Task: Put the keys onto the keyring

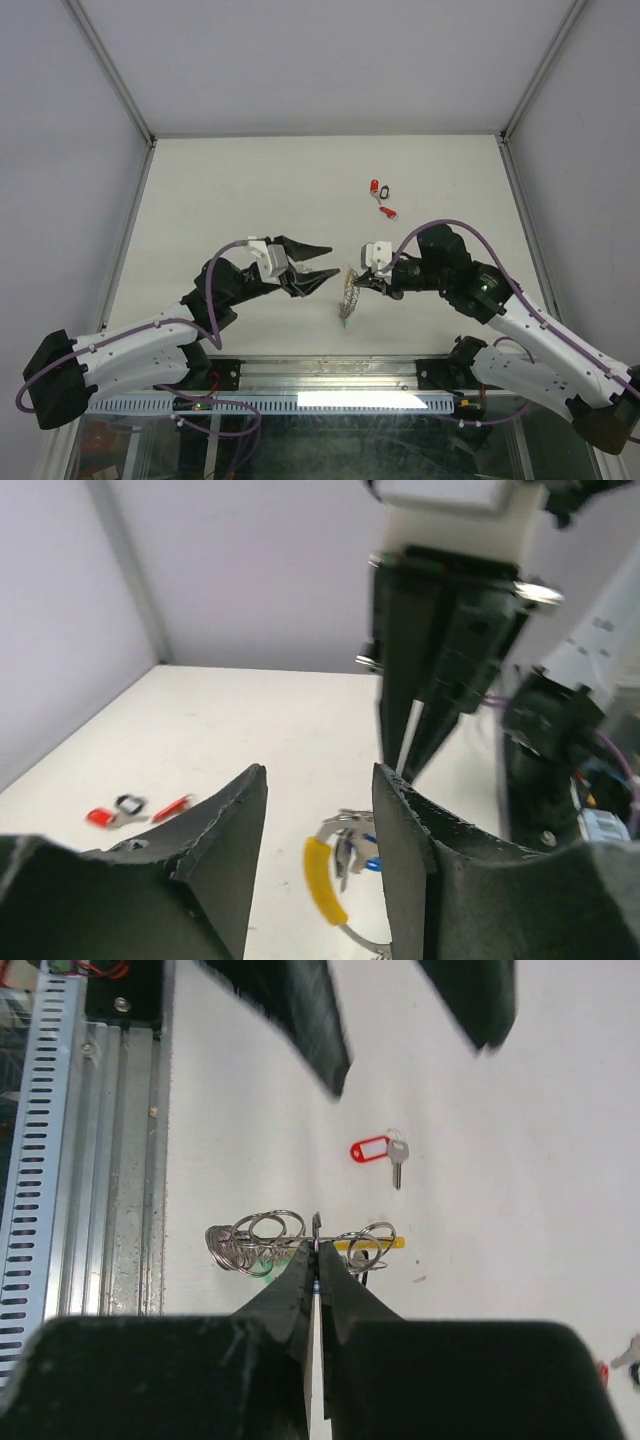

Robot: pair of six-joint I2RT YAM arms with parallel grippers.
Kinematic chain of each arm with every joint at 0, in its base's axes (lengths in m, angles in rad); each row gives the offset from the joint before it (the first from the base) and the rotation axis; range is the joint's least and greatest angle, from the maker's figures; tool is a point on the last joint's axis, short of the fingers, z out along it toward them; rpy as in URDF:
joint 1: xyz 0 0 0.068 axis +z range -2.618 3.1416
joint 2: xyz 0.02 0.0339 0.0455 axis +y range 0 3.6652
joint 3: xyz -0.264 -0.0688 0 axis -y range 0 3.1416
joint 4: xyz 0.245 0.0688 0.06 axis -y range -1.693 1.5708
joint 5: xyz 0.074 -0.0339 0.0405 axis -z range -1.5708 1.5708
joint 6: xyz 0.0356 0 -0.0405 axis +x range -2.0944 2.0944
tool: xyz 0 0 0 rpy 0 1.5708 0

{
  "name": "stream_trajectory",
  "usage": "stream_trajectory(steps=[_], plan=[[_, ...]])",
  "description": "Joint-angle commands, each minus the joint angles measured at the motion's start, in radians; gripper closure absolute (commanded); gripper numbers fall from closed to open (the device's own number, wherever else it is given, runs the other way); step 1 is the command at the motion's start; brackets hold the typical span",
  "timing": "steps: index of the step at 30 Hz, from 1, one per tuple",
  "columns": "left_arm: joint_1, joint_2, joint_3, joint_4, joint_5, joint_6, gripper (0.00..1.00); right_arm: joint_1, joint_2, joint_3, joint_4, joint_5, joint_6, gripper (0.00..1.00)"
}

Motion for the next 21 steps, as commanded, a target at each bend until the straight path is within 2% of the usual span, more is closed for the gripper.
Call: stream_trajectory(steps=[1,4,7,10,15,21], plan=[[0.058,-0.07,-0.01,-0.118,-0.218,-0.148,0.57,0.004,0.024,0.071,-0.038,0.132,0.153,1.0],[0.094,-0.098,-0.035,-0.19,-0.274,-0.231,0.62,0.004,0.038,0.092,-0.091,0.115,0.175,1.0],[0.114,-0.119,-0.074,-0.231,-0.315,-0.279,0.67,0.002,0.012,0.072,-0.068,0.132,0.21,1.0],[0.117,-0.099,-0.081,-0.283,-0.367,-0.318,0.6,0.004,-0.013,0.046,-0.034,0.143,0.235,1.0],[0.117,0.065,0.034,-0.482,-0.405,-0.376,0.58,0.003,-0.035,0.004,0.026,0.15,0.281,1.0],[0.126,0.234,0.19,-0.718,-0.614,-0.564,0.55,0.004,-0.033,-0.004,0.035,0.174,0.308,1.0]])
